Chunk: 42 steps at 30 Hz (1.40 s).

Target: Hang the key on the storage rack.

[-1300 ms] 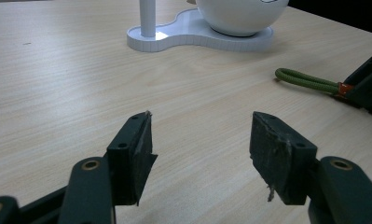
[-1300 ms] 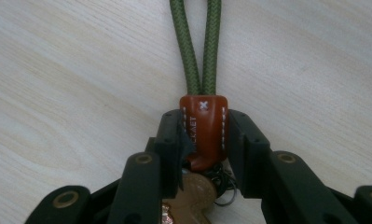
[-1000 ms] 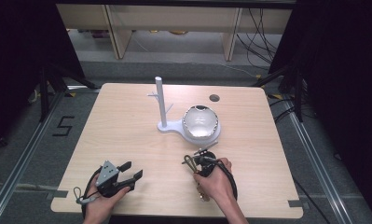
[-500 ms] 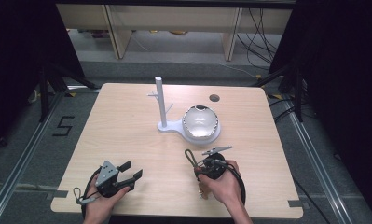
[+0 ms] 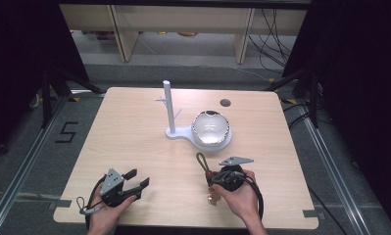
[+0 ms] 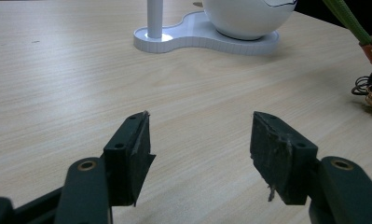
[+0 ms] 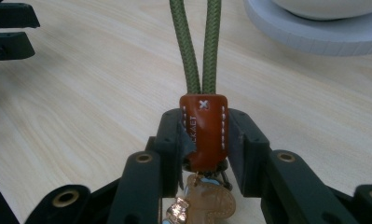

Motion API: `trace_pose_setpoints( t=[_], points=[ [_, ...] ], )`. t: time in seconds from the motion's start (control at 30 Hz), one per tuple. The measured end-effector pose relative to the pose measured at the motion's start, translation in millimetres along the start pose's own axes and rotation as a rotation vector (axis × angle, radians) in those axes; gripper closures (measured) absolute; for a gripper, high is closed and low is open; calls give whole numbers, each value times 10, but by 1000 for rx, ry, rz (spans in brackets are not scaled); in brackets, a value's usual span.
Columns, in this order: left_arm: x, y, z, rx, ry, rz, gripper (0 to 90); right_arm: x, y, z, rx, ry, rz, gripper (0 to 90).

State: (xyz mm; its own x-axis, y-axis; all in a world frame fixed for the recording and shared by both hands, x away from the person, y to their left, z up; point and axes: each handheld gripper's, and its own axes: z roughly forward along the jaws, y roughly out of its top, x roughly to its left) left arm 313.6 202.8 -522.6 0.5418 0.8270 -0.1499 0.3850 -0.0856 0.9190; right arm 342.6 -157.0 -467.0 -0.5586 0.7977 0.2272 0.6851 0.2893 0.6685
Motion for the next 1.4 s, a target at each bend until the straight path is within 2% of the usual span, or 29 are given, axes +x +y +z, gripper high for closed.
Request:
trace_pose_setpoints(
  t=[0.07,0.1,0.2,0.23,0.3,0.37,0.43,0.5,0.53,0.6,0.63,0.7,0.73,0.8,0.83,0.9,0.93,0.97,1.0,1.03,1.07,1.1,1.13,1.2,1.27,1.3,1.33,1.37,1.4],
  points=[
    [-1,0,0,0,0,2,376,3,-21,-10,-13,-7,2,681],
    [7,4,-2,1,-1,20,376,-18,-31,4,-39,6,-19,682],
    [1,5,-3,2,2,22,376,-19,-60,-3,-62,15,-20,681],
    [1,5,-4,5,5,25,374,-19,-66,-13,-69,2,-28,681],
    [-2,8,-9,9,8,28,368,-30,-75,-14,-96,13,-44,681],
    [-2,8,-9,10,9,28,362,-23,-84,-22,-109,24,-35,681],
    [-2,8,-8,11,9,29,361,-25,-86,-33,-118,14,-47,681],
    [-5,6,-3,4,7,24,361,-25,-98,-32,-151,29,-71,682],
    [-2,7,-7,8,9,28,362,-12,-104,-31,-160,34,-61,682],
    [-2,7,-10,7,9,27,362,-21,-112,-42,-187,26,-84,682],
    [1,4,-4,-5,2,23,362,-21,-118,-39,-202,34,-86,682],
    [12,2,2,-21,-17,23,364,-21,-128,-43,-240,21,-98,682],
    [16,2,3,-24,-18,24,364,0,-138,-53,-239,25,-71,681],
    [18,4,4,-27,-18,14,364,-2,-139,-51,-249,25,-78,682],
    [13,20,-11,-25,-15,10,363,-26,-139,-49,-294,22,-117,681],
    [5,45,-21,-43,-20,6,363,-33,-137,-61,-315,8,-144,681],
    [-1,65,-28,-53,-27,3,363,-25,-143,-58,-321,20,-131,682],
    [-12,84,-31,-66,-34,-10,363,-4,-154,-57,-323,35,-99,681],
    [-21,121,-46,-66,-32,2,364,-20,-150,-59,-344,28,-126,681],
    [-30,138,-43,-78,-43,-3,365,-21,-150,-45,-363,33,-137,681],
    [-41,166,-44,-88,-48,-1,366,-6,-154,-51,-353,39,-121,681],
    [-49,194,-48,-95,-55,2,368,-8,-153,-53,-369,36,-134,682],
    [-60,219,-50,-107,-61,0,371,8,-157,-46,-382,35,-119,681],
    [-81,268,-61,-119,-67,4,377,7,-152,-53,-390,29,-142,682],
    [-100,309,-58,-137,-85,4,390,47,-162,-58,-387,51,-98,682],
    [-111,332,-65,-132,-81,10,394,53,-165,-60,-388,51,-89,681],
    [-130,358,-63,-138,-90,5,399,25,-154,-48,-404,45,-124,681],
    [-145,381,-63,-138,-94,3,405,36,-154,-35,-416,62,-109,681],
    [-152,396,-51,-144,-108,5,410,29,-150,-33,-424,60,-121,681]
  ],
)
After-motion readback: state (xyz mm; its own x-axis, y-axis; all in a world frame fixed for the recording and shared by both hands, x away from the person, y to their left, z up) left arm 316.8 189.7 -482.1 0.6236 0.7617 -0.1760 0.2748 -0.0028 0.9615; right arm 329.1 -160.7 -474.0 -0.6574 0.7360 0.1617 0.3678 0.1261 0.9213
